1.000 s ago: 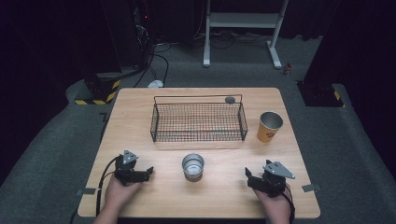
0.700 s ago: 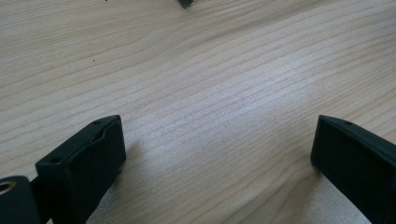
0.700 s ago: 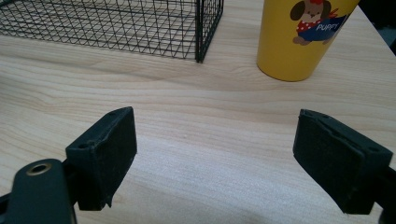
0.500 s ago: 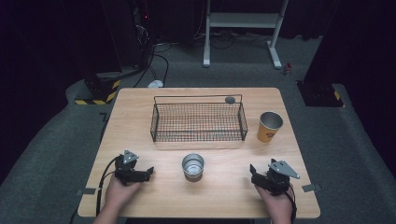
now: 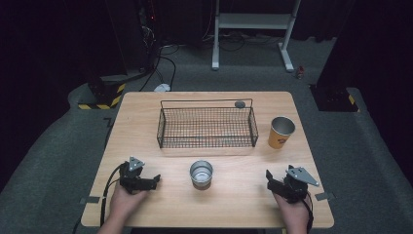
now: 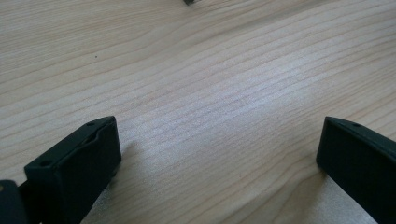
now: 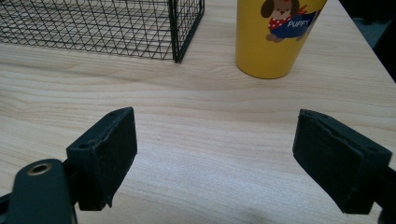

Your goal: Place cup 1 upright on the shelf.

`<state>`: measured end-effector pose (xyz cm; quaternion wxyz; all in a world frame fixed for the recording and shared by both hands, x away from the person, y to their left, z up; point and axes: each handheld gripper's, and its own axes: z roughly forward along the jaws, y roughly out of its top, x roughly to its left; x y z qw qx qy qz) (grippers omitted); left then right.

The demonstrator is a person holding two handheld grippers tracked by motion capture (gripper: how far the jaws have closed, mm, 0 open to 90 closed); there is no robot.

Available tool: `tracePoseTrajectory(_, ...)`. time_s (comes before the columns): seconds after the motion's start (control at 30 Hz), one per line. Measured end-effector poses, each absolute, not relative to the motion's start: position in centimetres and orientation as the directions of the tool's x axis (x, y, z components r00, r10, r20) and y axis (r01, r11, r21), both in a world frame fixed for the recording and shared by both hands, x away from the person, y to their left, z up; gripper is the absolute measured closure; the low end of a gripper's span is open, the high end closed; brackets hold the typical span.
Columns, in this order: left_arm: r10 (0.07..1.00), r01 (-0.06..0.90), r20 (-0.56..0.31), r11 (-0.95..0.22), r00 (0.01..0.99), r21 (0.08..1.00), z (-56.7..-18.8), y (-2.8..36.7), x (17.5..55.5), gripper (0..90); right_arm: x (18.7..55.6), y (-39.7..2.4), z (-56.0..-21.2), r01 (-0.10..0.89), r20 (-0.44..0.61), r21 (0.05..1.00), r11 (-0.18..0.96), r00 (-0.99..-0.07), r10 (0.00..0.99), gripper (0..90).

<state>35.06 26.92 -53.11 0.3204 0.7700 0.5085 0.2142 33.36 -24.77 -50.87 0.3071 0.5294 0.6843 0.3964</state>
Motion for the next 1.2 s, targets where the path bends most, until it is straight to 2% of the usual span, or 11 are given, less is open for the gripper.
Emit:
tracePoseTrajectory(0.33, 0.918, 0.644, 0.006, -0.282, 0.396, 0.711, -53.1, 26.9, 35.2, 0.2, 34.1, -25.8, -50.6, 0.489, -0.022, 0.863, 0.126, -0.213, 0.977, 12.8)
tracePoseTrajectory(0.6, 0.921, 0.646, 0.006, -0.278, 0.389, 0.711, -53.1, 26.9, 35.4, 0.2, 36.0, -27.5, -50.3, 0.521, 0.013, 0.85, 0.077, -0.166, 0.986, 13.0)
tracePoseTrajectory(0.73, 0.923, 0.652, 0.005, -0.275, 0.384, 0.707, -53.1, 26.8, 35.5, 0.2, 36.5, -27.3, -49.8, 0.515, 0.023, 0.854, 0.08, -0.19, 0.981, 12.4)
tracePoseTrajectory(1.2, 0.92, 0.649, 0.011, -0.284, 0.391, 0.706, -53.0, 26.9, 35.6, 0.3, 39.7, -26.4, -47.9, 0.496, 0.035, 0.866, 0.058, -0.176, 0.984, 12.7)
